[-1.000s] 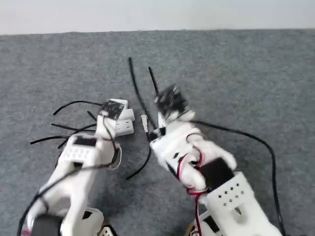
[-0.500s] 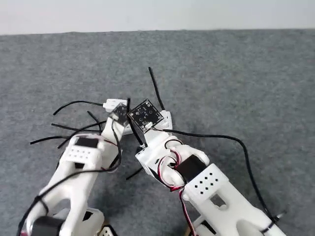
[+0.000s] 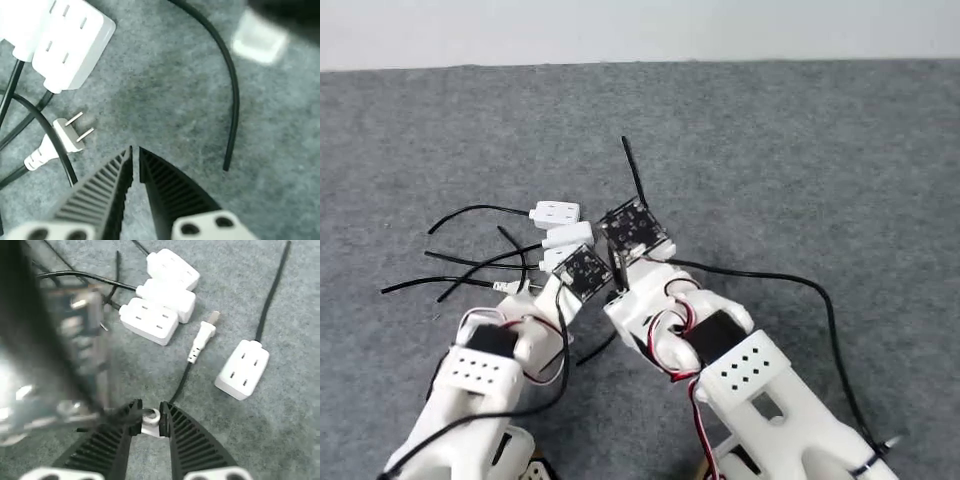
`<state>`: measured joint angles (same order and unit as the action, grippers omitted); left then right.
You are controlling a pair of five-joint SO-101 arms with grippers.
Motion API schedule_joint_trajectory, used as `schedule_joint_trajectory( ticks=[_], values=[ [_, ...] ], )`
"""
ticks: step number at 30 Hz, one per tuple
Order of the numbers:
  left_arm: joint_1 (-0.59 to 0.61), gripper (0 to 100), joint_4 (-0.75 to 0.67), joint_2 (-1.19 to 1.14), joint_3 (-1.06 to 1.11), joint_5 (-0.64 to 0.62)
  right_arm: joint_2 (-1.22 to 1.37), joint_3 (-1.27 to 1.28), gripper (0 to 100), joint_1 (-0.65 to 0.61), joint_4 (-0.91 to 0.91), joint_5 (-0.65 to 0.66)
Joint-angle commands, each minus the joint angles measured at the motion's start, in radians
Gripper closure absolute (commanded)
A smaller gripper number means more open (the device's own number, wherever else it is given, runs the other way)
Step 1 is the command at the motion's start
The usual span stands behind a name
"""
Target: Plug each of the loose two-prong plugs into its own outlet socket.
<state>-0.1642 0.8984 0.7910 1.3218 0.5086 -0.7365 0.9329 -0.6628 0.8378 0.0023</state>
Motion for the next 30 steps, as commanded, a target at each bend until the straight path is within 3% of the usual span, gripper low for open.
schedule_joint_trajectory(
  ticks=[1, 8, 13, 16, 22, 30],
  values=[
    [-0.006, 99, -0.026, 0.074, 0.008, 0.003, 0.004, -0.037, 99.1, 0.042, -0.03, -0.012],
    [0.034, 99, -0.071, 0.186, 0.071, -0.091, 0.018, -0.015, 99.1, 0.148, -0.205, -0.018],
    [0.028, 99, -0.044, 0.292, 0.125, -0.089, 0.099, -0.015, 99.1, 0.196, -0.372, -0.009],
    [0.026, 99, 0.017, 0.379, 0.148, -0.02, 0.236, -0.08, 99.1, 0.229, -0.441, 0.006],
    [0.025, 99, 0.095, 0.592, 0.219, -0.003, 0.547, -0.298, 99.1, 0.288, -0.444, 0.029],
    [0.025, 99, 0.216, 0.876, 0.289, -0.005, 0.601, -0.344, 99.1, 0.303, -0.444, 0.034]
  ],
)
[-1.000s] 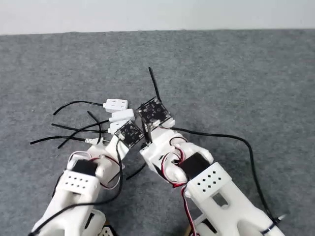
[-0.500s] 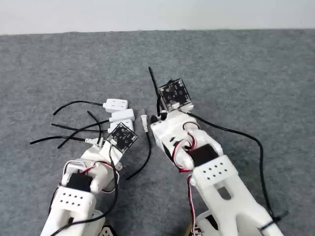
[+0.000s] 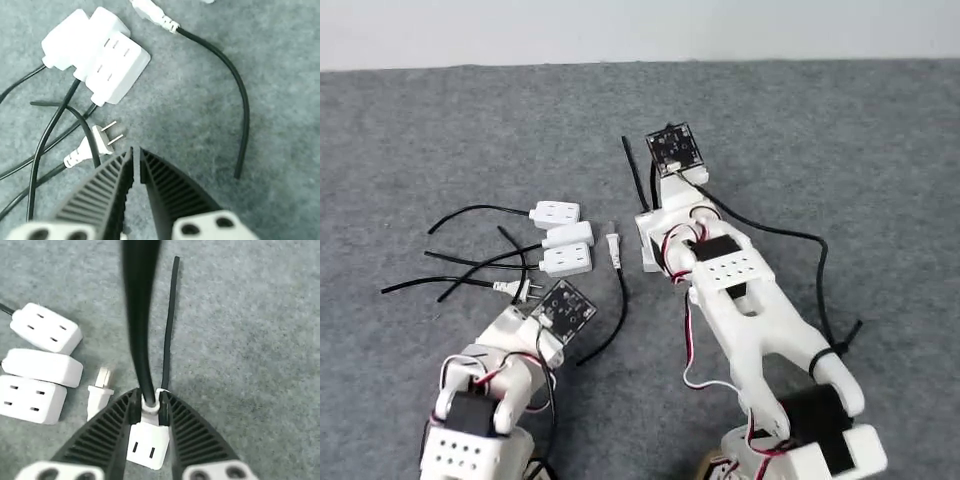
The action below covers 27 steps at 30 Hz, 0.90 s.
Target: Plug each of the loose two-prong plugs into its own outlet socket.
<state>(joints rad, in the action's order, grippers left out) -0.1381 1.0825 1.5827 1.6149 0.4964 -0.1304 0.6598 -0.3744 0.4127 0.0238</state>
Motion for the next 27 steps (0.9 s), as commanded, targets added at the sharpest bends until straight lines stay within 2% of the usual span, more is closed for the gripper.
schedule_joint_trajectory(
  ticks=[1, 18, 27],
  values=[
    [-0.002, 99, 0.037, 0.11, 0.002, 0.006, -0.001, -0.071, 99.1, 0.015, -0.019, 0.012],
    [0.0, 99, 0.046, 0.14, 0.01, 0.006, 0.004, -0.052, 99.1, 0.056, 0.005, 0.014],
    [0.005, 99, 0.046, 0.14, 0.01, 0.006, 0.013, -0.054, 99.1, 0.015, 0.033, 0.005]
  ],
)
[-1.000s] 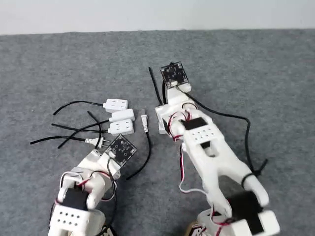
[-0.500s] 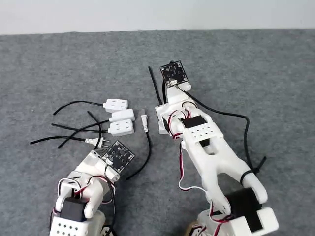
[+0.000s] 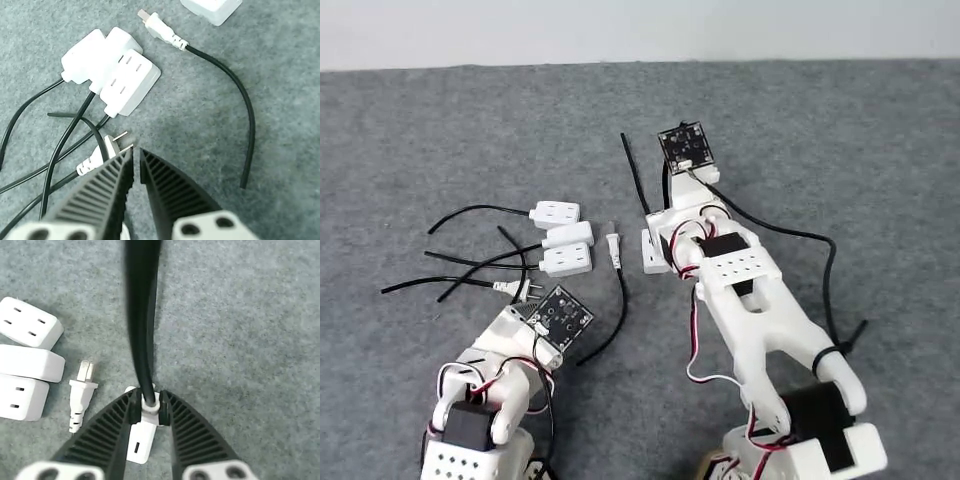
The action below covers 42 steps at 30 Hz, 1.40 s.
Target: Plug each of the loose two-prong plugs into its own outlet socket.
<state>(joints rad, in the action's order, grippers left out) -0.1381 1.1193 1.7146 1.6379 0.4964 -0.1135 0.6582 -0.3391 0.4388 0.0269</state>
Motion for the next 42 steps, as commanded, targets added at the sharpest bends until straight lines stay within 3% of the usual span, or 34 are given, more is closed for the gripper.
schedule_joint_trajectory(
  ticks=[1, 17, 42],
  values=[
    [0.005, 99, 0.009, 0.008, -0.013, 0.006, -0.005, -0.058, 99.1, -0.021, 0.007, 0.002],
    [0.006, 99, 0.009, 0.008, -0.013, 0.006, -0.119, -0.029, 99.1, -0.053, 0.004, 0.006],
    [0.008, 99, 0.009, 0.008, -0.013, 0.006, -0.065, 0.031, 99.1, -0.033, -0.012, 0.011]
  ],
)
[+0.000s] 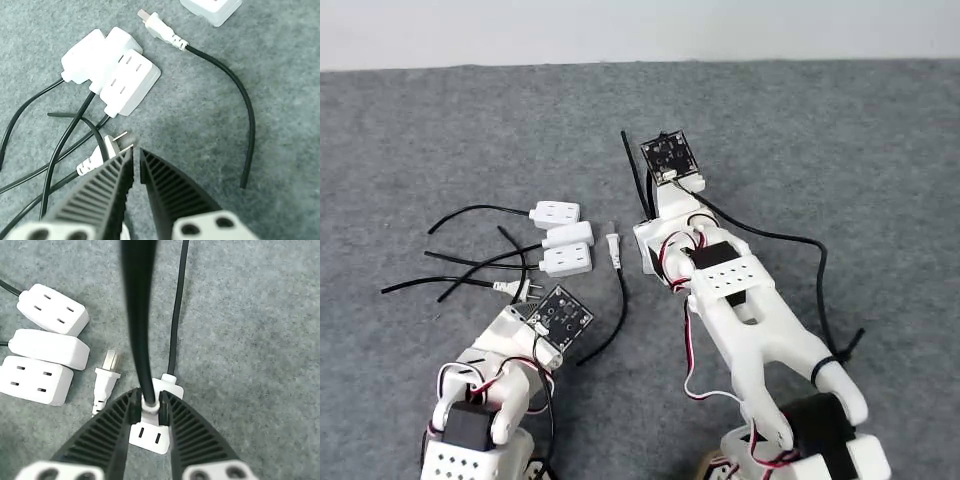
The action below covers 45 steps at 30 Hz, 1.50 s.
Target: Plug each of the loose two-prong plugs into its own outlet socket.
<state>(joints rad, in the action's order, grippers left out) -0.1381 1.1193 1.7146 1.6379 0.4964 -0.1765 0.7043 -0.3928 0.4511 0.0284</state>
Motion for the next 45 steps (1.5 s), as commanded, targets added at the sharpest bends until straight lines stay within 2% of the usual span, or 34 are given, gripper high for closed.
schedule_joint_trajectory(
  ticks=[1, 24, 28, 34, 40, 45],
  values=[
    [0.008, 99, 0.009, 0.008, -0.013, 0.006, -0.001, -0.015, 99.1, 0.025, -0.033, 0.009],
    [0.008, 99, 0.009, 0.008, -0.013, 0.006, 0.099, -0.077, 99.1, 0.044, -0.042, 0.029],
    [0.008, 99, 0.009, 0.008, -0.012, 0.006, 0.107, -0.077, 99.1, 0.031, 0.018, 0.035],
    [0.008, 99, 0.009, 0.009, -0.012, 0.006, 0.183, -0.109, 99.1, -0.031, 0.107, 0.149],
    [0.009, 99, 0.009, 0.009, -0.012, 0.006, 0.305, -0.256, 99.1, -0.031, 0.232, 0.157],
    [0.009, 99, 0.009, 0.009, -0.012, 0.006, 0.328, -0.288, 99.0, -0.033, 0.265, 0.152]
  ],
)
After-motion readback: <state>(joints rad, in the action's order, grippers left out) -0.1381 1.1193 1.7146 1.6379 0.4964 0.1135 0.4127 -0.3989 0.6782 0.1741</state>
